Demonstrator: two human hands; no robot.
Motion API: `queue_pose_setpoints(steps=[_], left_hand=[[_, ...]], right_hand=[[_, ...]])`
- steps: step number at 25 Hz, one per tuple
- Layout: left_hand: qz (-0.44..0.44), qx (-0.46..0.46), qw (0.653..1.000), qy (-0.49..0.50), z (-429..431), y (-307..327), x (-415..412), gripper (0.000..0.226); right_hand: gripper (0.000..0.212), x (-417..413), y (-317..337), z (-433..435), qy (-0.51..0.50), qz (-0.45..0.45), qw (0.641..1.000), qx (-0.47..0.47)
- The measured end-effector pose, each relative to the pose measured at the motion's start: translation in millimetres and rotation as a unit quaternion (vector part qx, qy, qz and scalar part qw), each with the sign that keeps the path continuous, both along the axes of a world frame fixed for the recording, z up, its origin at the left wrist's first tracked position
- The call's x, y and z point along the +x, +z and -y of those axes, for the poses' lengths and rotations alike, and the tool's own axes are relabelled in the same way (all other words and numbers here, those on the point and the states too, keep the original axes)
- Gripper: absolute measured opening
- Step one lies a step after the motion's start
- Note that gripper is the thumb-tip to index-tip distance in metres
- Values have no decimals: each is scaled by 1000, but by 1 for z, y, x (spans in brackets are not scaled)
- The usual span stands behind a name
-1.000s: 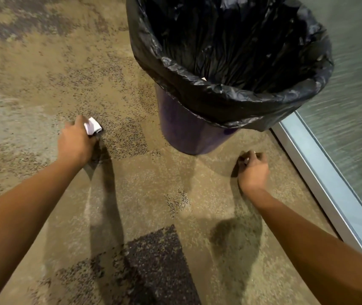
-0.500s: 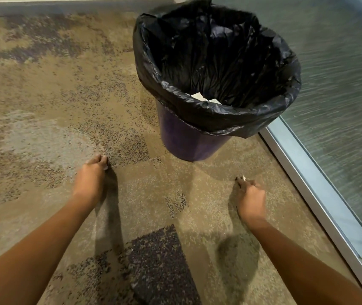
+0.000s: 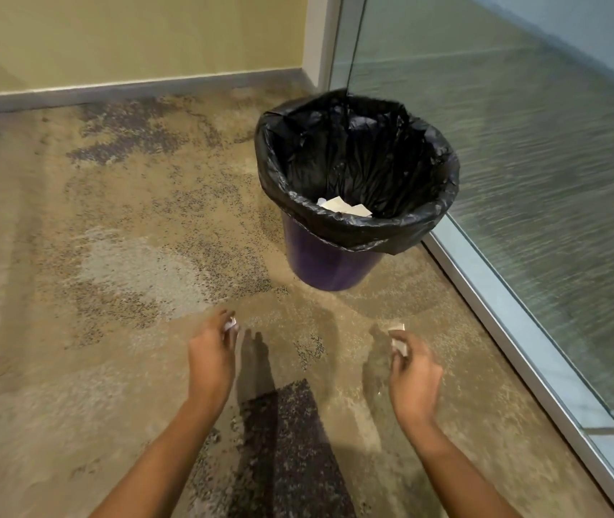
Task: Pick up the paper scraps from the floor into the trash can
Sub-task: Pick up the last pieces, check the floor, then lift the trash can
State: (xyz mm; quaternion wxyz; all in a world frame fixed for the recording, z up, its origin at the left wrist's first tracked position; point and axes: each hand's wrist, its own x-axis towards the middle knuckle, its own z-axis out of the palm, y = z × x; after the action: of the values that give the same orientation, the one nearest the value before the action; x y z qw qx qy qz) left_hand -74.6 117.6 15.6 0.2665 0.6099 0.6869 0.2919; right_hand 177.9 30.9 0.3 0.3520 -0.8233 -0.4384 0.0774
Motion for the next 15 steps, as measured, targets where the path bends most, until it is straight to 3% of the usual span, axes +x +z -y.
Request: queue_pose_setpoints(steps=[5,8,10,12,15], left_hand=[[216,104,971,-1,5,120,49,27],[239,145,957,-73,-24,174,82,27],[172,153,967,-105,-49,195,102,28],[128,130,977,-111,-73,203,119,31],[101,16,983,-151,-101,200,131,52]], right_hand=[[40,-39,107,-13,90,62,965,237],[43,-44,165,-54,126,74,939,310],[46,-38,189,-92,122,83,944,294],[48,-30,200,-123,123,90,966,209],[46,-17,203,-143,137,83,985,61]])
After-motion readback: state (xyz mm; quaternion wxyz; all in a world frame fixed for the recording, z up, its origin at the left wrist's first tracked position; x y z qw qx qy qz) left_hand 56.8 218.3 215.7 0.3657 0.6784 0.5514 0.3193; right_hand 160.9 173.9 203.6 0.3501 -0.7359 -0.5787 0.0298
